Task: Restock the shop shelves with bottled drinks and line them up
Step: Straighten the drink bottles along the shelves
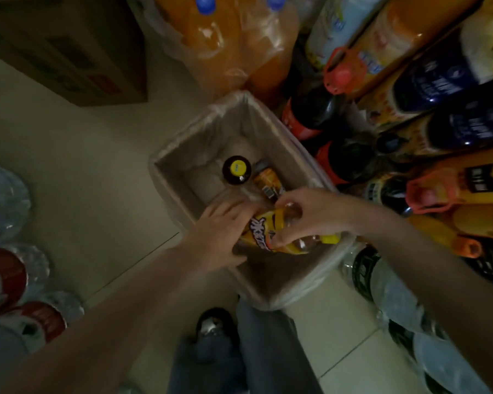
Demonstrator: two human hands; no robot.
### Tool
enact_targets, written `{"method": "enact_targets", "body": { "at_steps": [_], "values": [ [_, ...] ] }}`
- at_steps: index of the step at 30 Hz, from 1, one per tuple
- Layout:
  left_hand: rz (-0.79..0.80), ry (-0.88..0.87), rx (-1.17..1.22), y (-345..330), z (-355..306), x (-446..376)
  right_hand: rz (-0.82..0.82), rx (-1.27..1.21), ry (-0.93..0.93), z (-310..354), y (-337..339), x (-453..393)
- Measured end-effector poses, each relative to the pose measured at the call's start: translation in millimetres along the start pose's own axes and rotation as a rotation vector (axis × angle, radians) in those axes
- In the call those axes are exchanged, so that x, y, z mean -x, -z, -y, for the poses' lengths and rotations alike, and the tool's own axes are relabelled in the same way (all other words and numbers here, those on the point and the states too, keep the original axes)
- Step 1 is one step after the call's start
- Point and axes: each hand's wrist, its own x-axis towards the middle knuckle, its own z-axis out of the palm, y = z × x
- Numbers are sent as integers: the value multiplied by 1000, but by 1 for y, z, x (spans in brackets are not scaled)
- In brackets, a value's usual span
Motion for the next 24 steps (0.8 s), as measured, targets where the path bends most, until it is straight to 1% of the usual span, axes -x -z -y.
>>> {"method": "enact_targets", "body": {
  "at_steps": [2,3,5,6,7,8,11,13,14,17,19,20,21,22,23,24],
  "values": [
    [-168,53,159,9,-9,-1,61,-196,72,1,18,19],
    [-262,84,237,13,-10,-1,58,-348,83,-3,25,21],
    [-369,178,426,17,-4,3,-41,-700,65,-21,32,7],
    [-372,246,524,16,3,6,-110,-804,24,-31,28,-9],
    [-375,312,611,14,10,8,-183,-788,-31,-42,19,-29],
    [-388,375,689,11,17,8,-241,-624,-94,-54,7,-53],
    [-490,501,871,3,36,0,-257,-69,-229,-82,-40,-123],
    [-553,536,962,-3,45,-8,-286,163,-298,-97,-74,-160],
    [-568,538,989,-6,49,-12,-338,243,-330,-101,-88,-174],
    [-561,481,1014,-14,56,-22,-512,361,-422,-109,-109,-206],
    [-536,445,1019,-19,58,-27,-620,405,-400,-108,-118,-219],
    [-532,434,1022,-20,58,-29,-642,449,-357,-105,-126,-225],
    [-529,425,1018,-21,56,-30,-631,451,-321,-98,-130,-227],
    [-526,422,1012,-21,55,-30,-550,419,-349,-90,-135,-225],
    [-521,423,1005,-20,53,-29,-528,411,-349,-83,-137,-223],
    [-513,426,1002,-19,51,-27,-482,324,-362,-75,-132,-217]
  ]
}}
